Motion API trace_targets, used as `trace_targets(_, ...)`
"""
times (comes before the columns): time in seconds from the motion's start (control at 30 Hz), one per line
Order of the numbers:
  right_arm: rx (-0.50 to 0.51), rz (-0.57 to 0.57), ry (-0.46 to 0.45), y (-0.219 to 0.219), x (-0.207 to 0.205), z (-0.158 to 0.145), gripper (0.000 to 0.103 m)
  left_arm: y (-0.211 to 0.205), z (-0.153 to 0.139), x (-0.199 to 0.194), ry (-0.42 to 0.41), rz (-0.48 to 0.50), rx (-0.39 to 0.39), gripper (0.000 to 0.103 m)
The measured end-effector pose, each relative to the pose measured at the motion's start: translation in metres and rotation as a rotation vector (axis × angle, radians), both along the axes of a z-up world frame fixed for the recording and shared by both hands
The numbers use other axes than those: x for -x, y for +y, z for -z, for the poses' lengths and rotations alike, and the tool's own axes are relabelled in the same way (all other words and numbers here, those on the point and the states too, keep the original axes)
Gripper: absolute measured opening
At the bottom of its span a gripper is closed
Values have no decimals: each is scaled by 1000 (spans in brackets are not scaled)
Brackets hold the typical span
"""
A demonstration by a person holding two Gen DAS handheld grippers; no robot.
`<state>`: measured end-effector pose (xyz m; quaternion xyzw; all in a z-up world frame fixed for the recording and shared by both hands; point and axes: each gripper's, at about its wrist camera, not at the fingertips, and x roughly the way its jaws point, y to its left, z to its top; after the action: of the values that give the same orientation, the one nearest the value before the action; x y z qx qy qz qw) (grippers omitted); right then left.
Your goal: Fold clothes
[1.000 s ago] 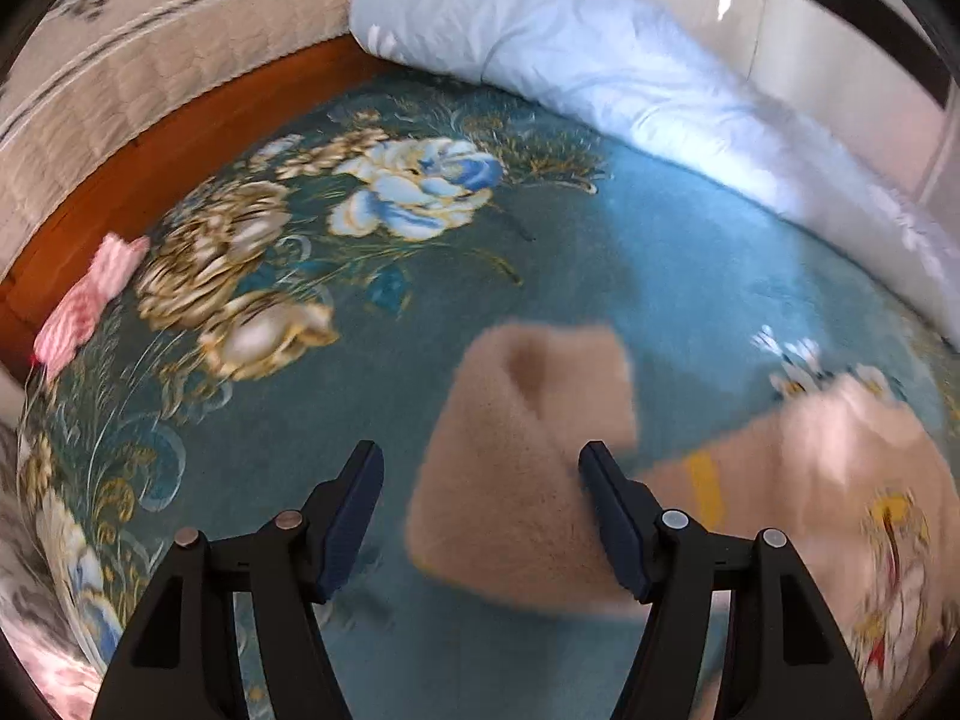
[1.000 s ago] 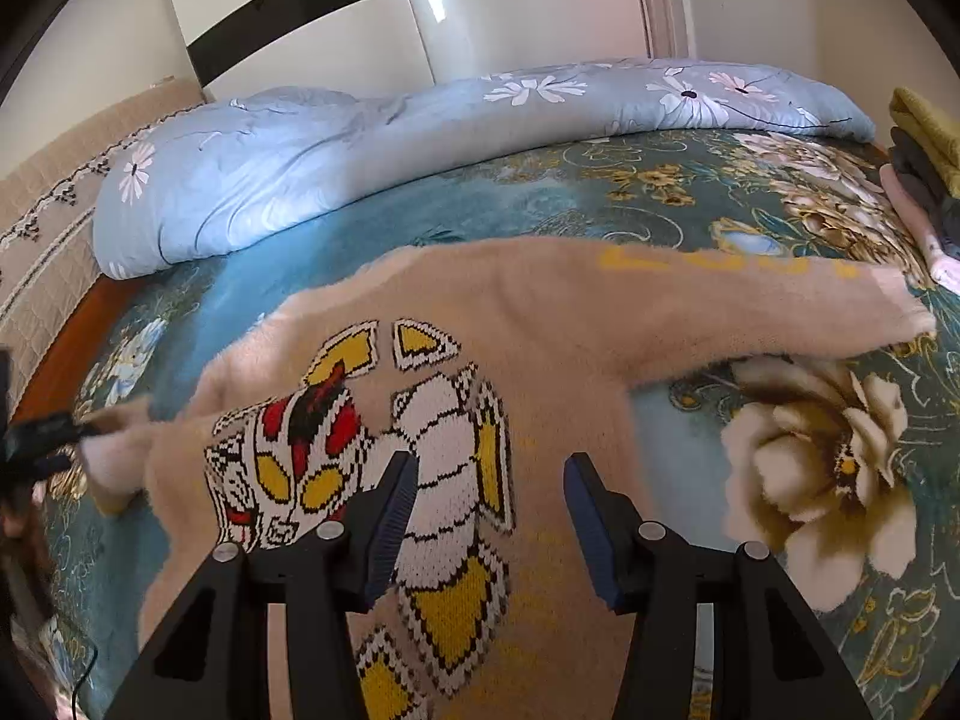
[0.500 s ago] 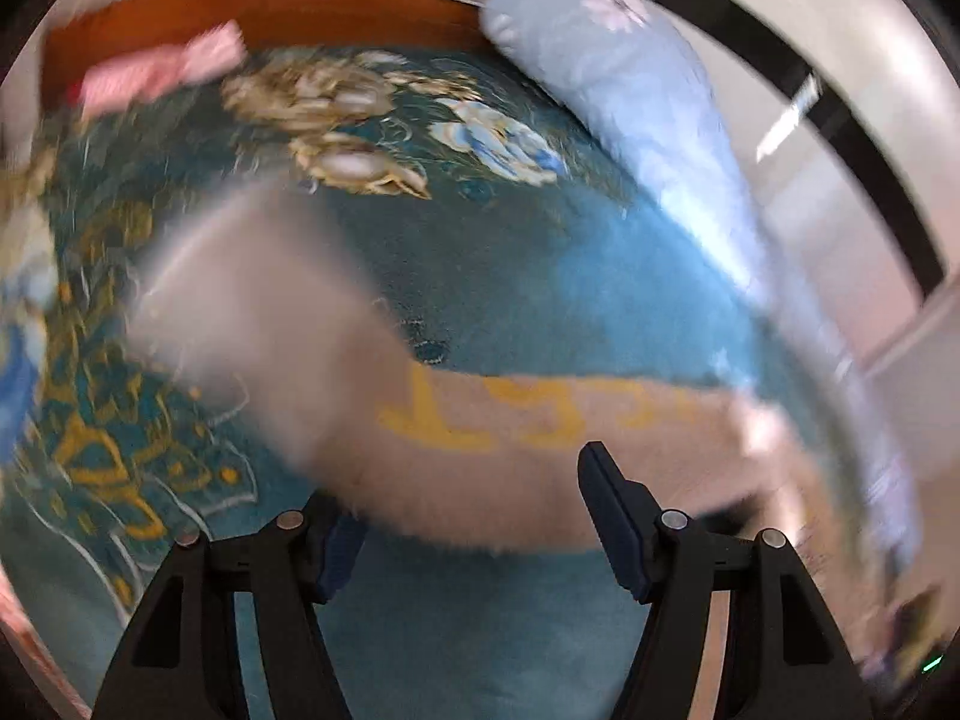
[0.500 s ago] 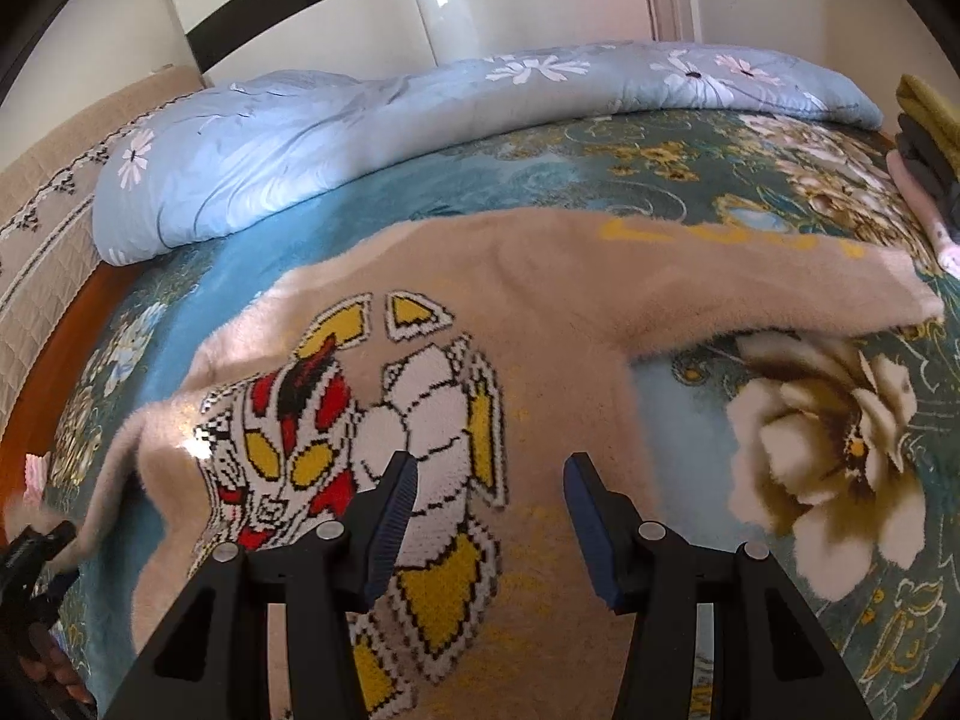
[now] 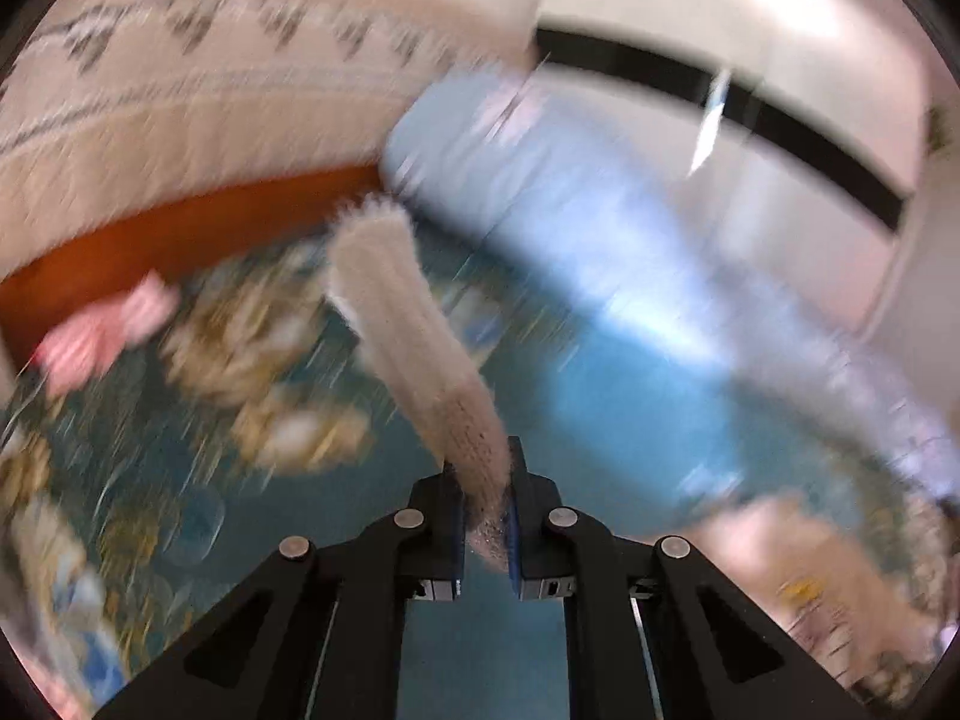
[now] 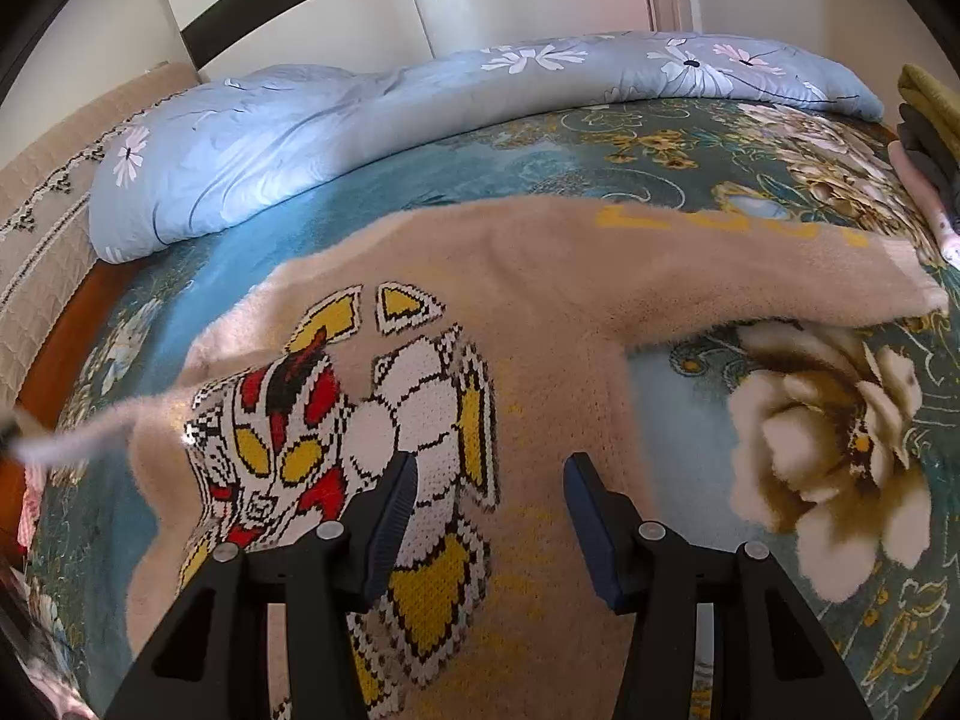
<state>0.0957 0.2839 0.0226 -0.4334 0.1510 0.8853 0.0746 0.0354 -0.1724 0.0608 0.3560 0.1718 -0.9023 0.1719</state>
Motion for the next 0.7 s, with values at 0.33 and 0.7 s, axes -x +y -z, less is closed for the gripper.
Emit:
trace_targets(0.33,-4,7,-9,3,2,3,55,-28,23,31,4,-44,-71,11)
trace_targets(0.7,20,6,3,9,1,0,55,-43,48,-22,-13,-65,-469,46)
